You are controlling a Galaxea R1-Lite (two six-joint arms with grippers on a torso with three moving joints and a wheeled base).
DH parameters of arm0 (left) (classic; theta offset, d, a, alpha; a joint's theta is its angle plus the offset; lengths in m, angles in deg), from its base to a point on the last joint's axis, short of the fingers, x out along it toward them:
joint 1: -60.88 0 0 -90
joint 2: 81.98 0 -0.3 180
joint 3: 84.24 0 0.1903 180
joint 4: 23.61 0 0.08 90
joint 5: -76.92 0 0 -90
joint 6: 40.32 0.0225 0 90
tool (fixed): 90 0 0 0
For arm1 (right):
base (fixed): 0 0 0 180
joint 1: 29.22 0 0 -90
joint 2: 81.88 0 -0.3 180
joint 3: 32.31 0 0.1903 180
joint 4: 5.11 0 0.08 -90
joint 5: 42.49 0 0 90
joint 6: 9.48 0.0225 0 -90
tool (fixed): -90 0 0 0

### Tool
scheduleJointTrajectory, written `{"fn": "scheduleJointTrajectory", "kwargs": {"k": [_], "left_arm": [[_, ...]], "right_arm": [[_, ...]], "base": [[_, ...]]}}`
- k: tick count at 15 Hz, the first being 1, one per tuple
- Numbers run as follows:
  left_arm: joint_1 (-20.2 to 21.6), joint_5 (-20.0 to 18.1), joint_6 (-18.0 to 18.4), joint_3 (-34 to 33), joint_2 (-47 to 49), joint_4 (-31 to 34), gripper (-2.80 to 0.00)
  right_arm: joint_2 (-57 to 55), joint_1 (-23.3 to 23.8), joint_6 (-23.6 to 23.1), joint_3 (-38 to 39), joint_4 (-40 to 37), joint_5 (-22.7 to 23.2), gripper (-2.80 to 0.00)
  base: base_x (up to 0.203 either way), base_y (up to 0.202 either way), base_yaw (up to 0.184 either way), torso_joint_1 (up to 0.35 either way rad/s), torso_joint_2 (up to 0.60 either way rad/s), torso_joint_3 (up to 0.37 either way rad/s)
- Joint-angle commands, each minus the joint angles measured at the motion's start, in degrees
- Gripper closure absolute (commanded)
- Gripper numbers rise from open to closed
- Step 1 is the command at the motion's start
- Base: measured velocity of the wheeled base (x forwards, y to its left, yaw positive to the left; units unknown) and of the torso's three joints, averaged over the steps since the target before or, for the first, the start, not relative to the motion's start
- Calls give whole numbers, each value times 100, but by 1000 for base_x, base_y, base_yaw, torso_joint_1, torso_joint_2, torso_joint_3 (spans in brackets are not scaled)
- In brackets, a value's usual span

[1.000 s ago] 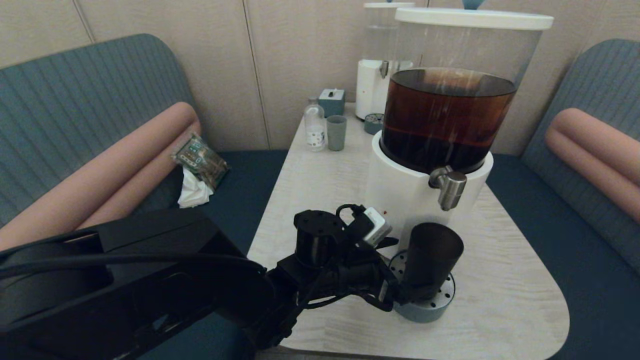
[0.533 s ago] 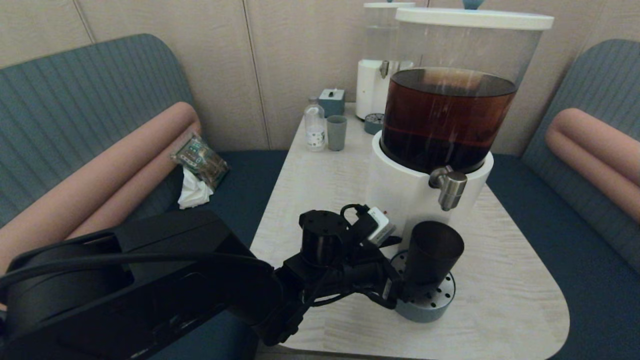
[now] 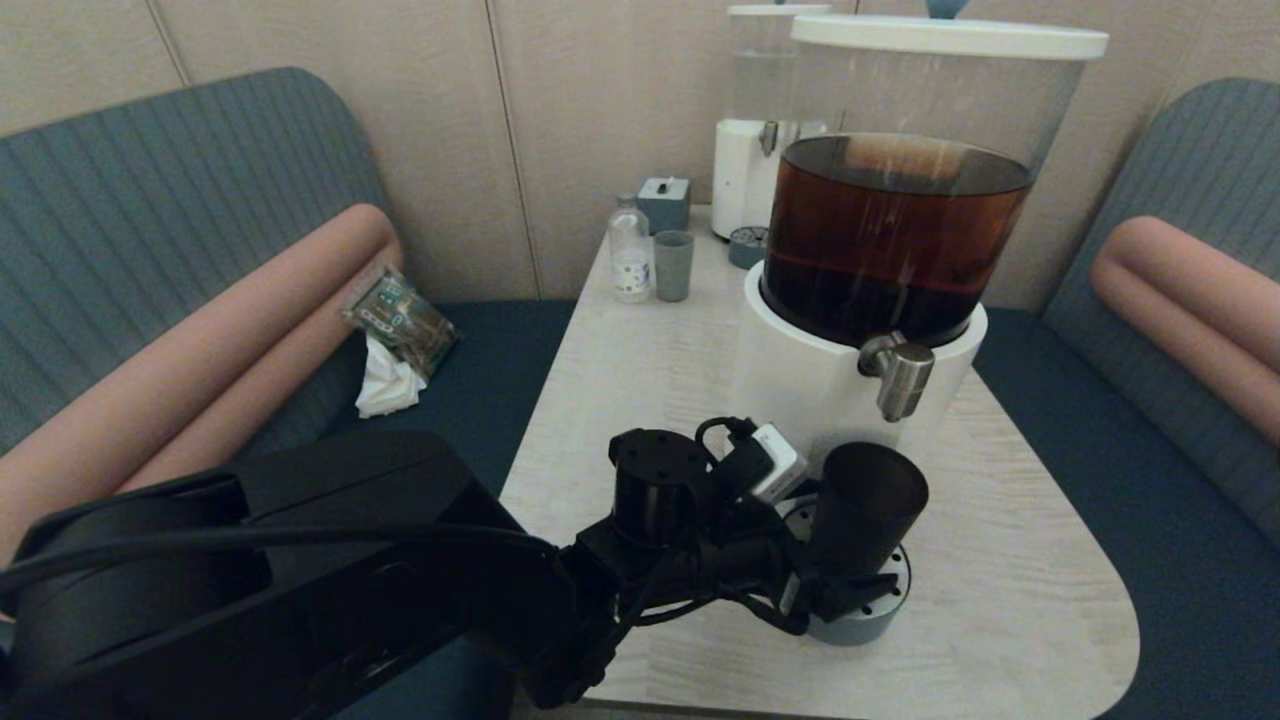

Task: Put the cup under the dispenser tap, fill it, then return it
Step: Place the cup next to the water dispenser

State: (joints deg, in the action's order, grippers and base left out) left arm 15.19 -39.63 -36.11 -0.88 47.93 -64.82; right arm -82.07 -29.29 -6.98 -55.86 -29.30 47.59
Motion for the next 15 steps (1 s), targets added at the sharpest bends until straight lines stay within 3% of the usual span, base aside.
{"fn": "scheduleJointTrajectory", "kwargs": {"k": [1,15], "left_arm": [[-53,-17,1,41,-18,-29,-280],[-71,87,-7,585,166,170,-280]], "right_arm": [[-6,-1,5,1,3,1,0],[1,-1,5,1,-6,1,0]], "base": [[0,0,0,0,0,0],[0,0,0,0,0,0]]}}
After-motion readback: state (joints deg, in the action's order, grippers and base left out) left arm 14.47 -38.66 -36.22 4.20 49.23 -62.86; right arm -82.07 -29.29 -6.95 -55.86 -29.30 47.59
